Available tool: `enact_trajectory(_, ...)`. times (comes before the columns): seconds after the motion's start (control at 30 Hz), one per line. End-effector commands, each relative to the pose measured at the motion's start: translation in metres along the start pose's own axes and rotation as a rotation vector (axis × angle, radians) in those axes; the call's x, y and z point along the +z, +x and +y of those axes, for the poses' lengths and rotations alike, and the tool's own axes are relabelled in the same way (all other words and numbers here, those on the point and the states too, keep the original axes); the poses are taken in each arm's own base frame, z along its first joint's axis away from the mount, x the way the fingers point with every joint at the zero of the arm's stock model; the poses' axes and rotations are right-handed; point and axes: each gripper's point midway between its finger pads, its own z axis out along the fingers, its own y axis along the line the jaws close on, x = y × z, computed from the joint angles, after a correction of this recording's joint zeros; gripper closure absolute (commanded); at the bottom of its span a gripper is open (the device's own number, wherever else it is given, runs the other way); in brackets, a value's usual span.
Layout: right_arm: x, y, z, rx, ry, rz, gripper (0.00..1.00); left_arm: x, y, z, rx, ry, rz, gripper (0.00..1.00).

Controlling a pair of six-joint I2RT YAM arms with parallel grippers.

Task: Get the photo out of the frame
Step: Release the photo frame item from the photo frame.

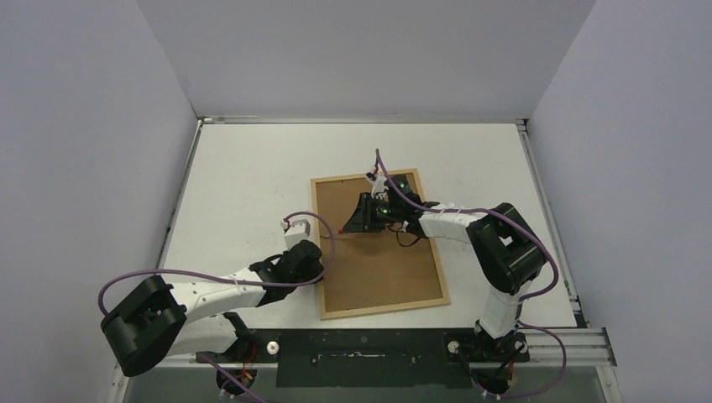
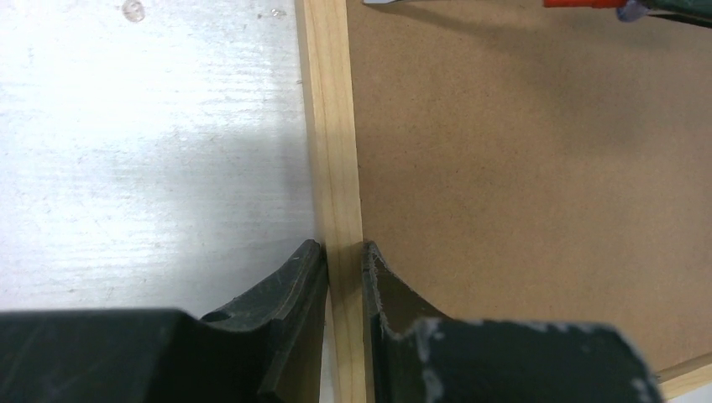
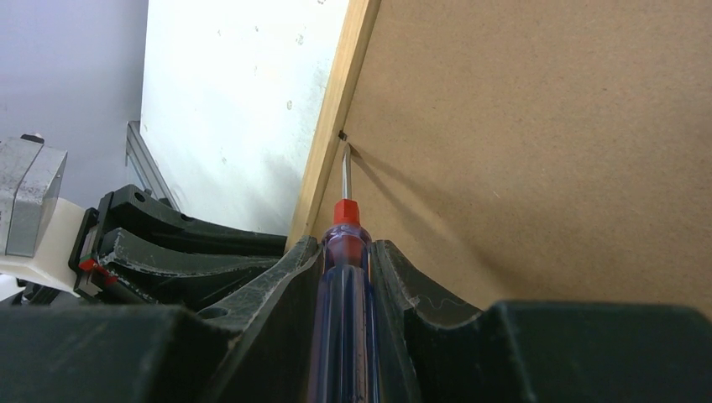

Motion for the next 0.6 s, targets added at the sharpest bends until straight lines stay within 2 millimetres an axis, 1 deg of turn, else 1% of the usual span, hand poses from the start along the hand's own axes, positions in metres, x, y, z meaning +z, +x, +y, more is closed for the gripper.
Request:
enact_trajectory(0.0, 0.0080, -0.0016, -0.0037, -0.032, -0.015, -0.011, 1.00, 0.0039, 0.0430, 0.0173, 0.076, -0.021, 0.171, 1.00)
enact_trajectory(0.3, 0.0131, -0.0016, -0.0128, -0.029, 0.011, -0.023, 1.00, 0.0028, 0.0450, 0.0170, 0.069, -0.015, 0.180, 1.00)
enact_trajectory(0.4, 0.0117, -0.0020, -0.0115, -0.033, 0.005, -0.023, 1.00, 0.0006, 0.0457, 0.0178, 0.075, -0.004, 0.181, 1.00)
enact_trajectory(0.5, 0.0128, -0.0038, -0.0049, -0.043, -0.026, -0.019, 1.00, -0.0011, 0.0472, 0.0182, 0.082, 0.013, 0.182, 1.00)
enact_trajectory(0.57, 0.0126, -0.0069, -0.0056, -0.032, -0.029, -0.030, 1.00, -0.0024, 0.0481, 0.0192, 0.088, 0.018, 0.182, 1.00)
